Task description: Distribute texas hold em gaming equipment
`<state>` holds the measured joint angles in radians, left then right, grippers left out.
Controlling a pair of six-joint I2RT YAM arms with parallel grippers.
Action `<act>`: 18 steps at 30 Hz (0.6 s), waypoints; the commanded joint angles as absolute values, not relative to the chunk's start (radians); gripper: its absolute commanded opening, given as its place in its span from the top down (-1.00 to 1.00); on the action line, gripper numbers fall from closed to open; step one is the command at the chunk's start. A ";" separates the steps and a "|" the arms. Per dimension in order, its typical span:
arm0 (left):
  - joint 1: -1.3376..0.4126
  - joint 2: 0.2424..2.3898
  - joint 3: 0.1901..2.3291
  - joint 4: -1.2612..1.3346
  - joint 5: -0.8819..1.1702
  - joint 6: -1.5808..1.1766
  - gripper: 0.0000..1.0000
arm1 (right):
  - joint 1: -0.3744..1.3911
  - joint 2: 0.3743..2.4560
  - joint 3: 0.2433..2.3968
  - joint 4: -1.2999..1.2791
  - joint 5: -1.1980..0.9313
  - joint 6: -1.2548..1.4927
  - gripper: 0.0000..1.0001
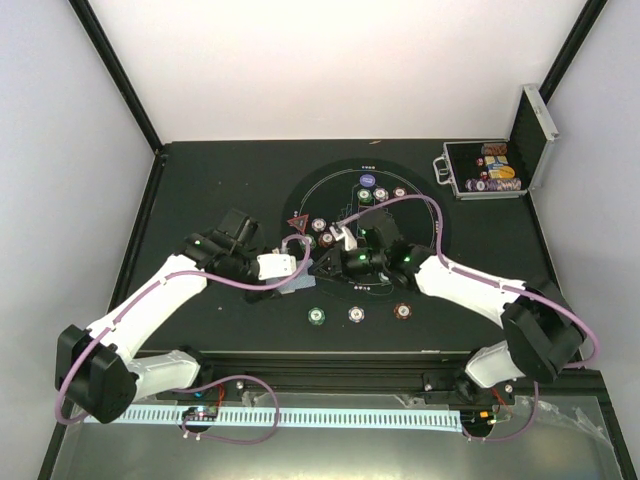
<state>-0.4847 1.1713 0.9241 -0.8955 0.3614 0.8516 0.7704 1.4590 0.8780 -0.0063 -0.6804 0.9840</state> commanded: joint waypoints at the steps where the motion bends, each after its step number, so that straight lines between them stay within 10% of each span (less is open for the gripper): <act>1: -0.467 1.161 0.922 -0.894 0.354 0.853 0.97 | 0.728 1.415 0.847 0.061 -0.710 1.030 0.98; 18: -0.436 1.141 0.951 -0.971 0.372 0.862 0.97 | 0.480 1.716 1.108 -0.048 -0.808 0.905 0.98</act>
